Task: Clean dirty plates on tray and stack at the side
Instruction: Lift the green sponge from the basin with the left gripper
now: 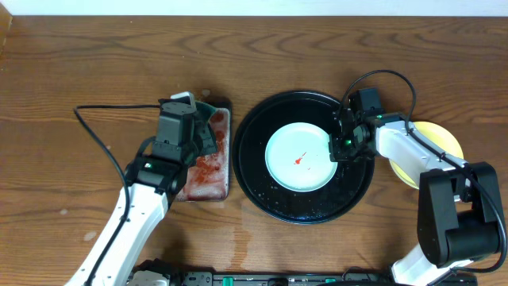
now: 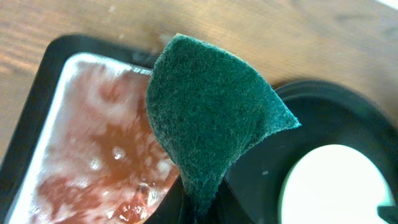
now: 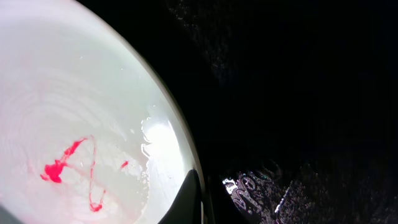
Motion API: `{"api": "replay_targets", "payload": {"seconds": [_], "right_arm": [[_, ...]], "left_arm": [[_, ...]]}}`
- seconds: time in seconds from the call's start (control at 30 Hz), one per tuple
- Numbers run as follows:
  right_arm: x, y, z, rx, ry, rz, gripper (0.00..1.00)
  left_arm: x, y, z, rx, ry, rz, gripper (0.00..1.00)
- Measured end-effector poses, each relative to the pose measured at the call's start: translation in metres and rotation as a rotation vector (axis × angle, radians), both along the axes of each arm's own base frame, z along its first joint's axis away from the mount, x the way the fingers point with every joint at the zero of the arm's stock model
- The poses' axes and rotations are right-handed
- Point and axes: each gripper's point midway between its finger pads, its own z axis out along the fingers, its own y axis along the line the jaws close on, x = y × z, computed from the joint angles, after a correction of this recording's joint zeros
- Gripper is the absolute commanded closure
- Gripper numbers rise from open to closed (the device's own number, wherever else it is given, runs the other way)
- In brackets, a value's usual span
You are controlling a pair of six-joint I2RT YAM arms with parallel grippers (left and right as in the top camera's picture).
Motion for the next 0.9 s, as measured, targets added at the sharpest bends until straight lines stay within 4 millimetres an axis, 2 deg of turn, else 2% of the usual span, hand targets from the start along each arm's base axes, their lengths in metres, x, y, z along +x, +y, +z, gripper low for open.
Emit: {"api": "replay_targets", "payload": {"seconds": [0.2,0.47,0.9], "right_arm": [[0.0,0.0,0.0,-0.001,-0.003,0.011,0.99],[0.0,0.0,0.0,-0.002,-0.004,0.014,0.99],[0.0,0.0,0.0,-0.003,-0.005,0.019,0.99]], "left_arm": [[0.001,-0.008,0.013,-0.06,-0.039,-0.061,0.93],[0.006,0.003,0.024,-0.174,-0.07,-0.148,0.93],[-0.004,0.01,0.023,-0.301,-0.071,-0.244,0.93]]}}
